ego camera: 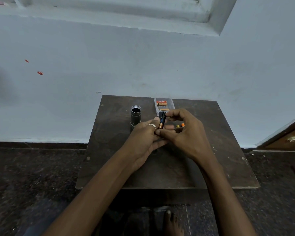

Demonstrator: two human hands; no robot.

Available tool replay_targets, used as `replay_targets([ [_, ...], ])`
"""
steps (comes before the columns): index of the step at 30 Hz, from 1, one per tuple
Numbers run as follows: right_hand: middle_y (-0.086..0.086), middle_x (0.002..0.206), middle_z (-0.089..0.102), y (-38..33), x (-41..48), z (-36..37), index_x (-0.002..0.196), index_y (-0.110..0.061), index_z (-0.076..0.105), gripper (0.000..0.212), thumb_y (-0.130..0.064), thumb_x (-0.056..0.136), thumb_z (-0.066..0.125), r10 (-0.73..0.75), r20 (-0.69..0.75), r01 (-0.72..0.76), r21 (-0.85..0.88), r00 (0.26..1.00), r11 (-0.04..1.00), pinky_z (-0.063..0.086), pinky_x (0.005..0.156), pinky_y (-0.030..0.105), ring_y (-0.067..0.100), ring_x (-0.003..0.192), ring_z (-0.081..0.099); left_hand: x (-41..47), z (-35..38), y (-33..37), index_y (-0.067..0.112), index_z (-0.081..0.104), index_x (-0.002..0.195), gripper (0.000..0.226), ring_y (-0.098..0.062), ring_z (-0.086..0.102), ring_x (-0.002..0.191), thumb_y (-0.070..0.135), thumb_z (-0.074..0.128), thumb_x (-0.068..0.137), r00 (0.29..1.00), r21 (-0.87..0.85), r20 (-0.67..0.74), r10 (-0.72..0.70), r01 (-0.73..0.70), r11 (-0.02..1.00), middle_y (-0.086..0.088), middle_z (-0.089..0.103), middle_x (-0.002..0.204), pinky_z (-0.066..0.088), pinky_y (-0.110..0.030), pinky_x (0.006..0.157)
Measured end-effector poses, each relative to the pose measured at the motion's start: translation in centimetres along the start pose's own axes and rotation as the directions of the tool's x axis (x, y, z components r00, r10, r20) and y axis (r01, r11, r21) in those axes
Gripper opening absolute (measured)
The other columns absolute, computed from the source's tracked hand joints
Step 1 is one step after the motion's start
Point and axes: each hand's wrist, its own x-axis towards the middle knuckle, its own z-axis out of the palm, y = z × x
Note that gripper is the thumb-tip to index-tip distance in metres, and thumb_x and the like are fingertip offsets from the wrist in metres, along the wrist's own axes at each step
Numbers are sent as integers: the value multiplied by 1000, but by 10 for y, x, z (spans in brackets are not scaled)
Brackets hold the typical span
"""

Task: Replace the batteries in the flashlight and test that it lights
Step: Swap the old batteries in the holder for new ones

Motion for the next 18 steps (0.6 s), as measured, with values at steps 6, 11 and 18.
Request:
replay_targets([
  [6, -11, 112, 65, 0, 0, -1, 117, -20, 65, 53, -23, 71, 90, -15, 22, 15, -22, 1000, 1000, 52, 73, 10, -2, 105, 61, 1, -1, -1, 4, 64, 111, 33, -18, 76, 86, 25, 39, 107, 1000, 9, 7, -1, 1, 1000, -10, 79, 91, 60, -28, 66],
  [11, -16, 109, 64, 0, 0, -5, 115, -27, 63, 46, -29, 75, 85, -28, 43, 29, -24, 999, 999, 52, 71, 11, -5, 102, 61, 0, -2, 0, 4, 62, 115, 32, -19, 76, 89, 25, 39, 107, 1000, 25, 19, -8, 7, 1000, -10, 79, 92, 60, -28, 67],
  [18, -10, 110, 66, -6, -5, -4, 118, -21, 64, 44, -43, 81, 63, -176, 3, 171, -247, 984, 954, 55, 75, 24, 5, 99, 63, -1, -4, -1, 5, 60, 120, 31, -20, 75, 94, 24, 40, 107, 1000, 88, 25, 13, -15, 996, -9, 79, 97, 61, -28, 69],
])
